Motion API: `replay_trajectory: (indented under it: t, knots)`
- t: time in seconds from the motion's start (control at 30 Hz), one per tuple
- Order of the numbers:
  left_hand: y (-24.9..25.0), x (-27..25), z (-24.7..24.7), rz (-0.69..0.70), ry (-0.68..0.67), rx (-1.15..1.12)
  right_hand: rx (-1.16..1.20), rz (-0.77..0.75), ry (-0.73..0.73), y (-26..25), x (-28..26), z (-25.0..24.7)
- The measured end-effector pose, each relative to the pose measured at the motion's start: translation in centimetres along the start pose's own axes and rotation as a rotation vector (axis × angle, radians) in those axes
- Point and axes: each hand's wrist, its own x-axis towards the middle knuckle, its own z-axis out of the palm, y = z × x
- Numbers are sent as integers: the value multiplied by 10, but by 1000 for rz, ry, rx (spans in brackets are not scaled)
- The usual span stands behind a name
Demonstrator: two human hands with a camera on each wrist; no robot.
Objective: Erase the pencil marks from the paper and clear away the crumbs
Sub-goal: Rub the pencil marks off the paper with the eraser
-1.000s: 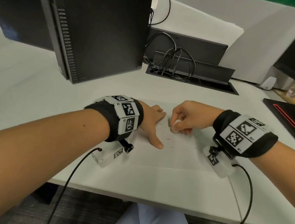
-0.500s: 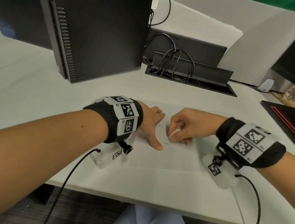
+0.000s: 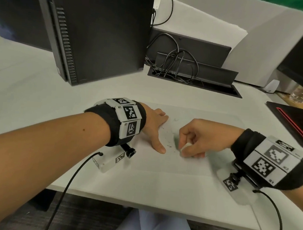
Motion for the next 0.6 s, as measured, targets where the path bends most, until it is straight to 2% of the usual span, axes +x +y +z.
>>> replay_trajectory:
  t: [0.13, 0.27, 0.4, 0.6]
  knots:
    - [2, -2, 0, -5, 9, -1, -30, 50, 109, 6, 2, -12]
    - [2, -3, 0, -12, 20, -12, -17, 12, 51, 3, 7, -8]
    - [-1, -4, 3, -45, 26, -46, -87, 14, 186, 3, 20, -24]
    - [-3, -2, 3, -44, 72, 6, -56, 8, 172, 0, 42, -27]
